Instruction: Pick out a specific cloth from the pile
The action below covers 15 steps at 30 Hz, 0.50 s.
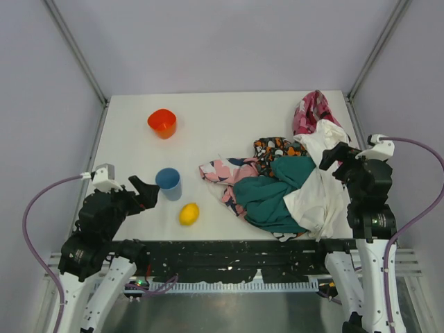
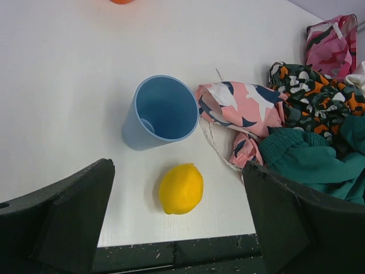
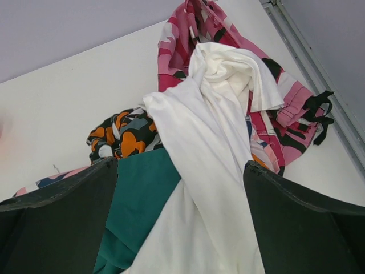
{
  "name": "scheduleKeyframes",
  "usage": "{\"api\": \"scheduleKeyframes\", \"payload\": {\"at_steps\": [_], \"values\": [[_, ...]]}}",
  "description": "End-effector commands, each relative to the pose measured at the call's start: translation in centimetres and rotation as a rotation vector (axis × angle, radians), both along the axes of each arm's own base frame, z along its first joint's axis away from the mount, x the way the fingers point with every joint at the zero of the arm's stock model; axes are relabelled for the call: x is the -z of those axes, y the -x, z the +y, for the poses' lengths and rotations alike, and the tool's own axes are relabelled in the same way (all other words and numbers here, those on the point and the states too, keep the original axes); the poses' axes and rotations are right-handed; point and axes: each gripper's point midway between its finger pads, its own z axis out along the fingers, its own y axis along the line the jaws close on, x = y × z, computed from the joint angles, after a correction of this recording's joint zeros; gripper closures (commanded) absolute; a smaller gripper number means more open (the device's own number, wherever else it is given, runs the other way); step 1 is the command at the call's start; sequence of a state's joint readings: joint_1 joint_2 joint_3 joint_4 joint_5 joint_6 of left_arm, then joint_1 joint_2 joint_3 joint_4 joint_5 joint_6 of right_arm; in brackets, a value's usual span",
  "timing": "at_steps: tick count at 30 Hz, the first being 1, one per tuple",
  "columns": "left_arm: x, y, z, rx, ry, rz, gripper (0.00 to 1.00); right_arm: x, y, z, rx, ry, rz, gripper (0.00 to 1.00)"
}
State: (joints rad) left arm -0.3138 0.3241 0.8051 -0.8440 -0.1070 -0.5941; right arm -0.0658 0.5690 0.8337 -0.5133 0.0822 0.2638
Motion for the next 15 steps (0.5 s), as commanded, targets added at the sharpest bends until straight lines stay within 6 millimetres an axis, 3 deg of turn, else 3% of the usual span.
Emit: {"api": "scheduleKeyframes", "payload": {"at_steps": [1,6,11,12,13,15], "values": [[-0.9,-0.2,0.5,-0.022,-0.010,-0.036,0.00,-2.6,-0.3,2.2,-0.129,-0.010,-0.080,0.05],[-0.4,-0.6,-0.2,0.008,-0.009,-0.026,0.00,-3.3,0.0,5.3,-0.307,-0.037,-0.134,0.05],[0.8,-1.3,-0.9,0.036,-0.011,-0.004,0.00,-2.9,-0.2,8.6,-0.486,-0.046,-0.043,0.05],[1.0,-1.4,-1.0,0.043,-0.010,0.000,0.00,-2.5,-0.1,11.0,-0.552,-0.024,-0.015,0.05],[1.2,-1.5,-1.2,0.049,-0.008,0.007,0.01,-2.2,0.0,11.9,-0.585,0.024,-0.005,0.05],[1.6,-1.7,-1.6,0.070,-0.006,0.014,0.00,-1.0,1.0,16.6,-0.725,0.127,0.031,0.05]]}}
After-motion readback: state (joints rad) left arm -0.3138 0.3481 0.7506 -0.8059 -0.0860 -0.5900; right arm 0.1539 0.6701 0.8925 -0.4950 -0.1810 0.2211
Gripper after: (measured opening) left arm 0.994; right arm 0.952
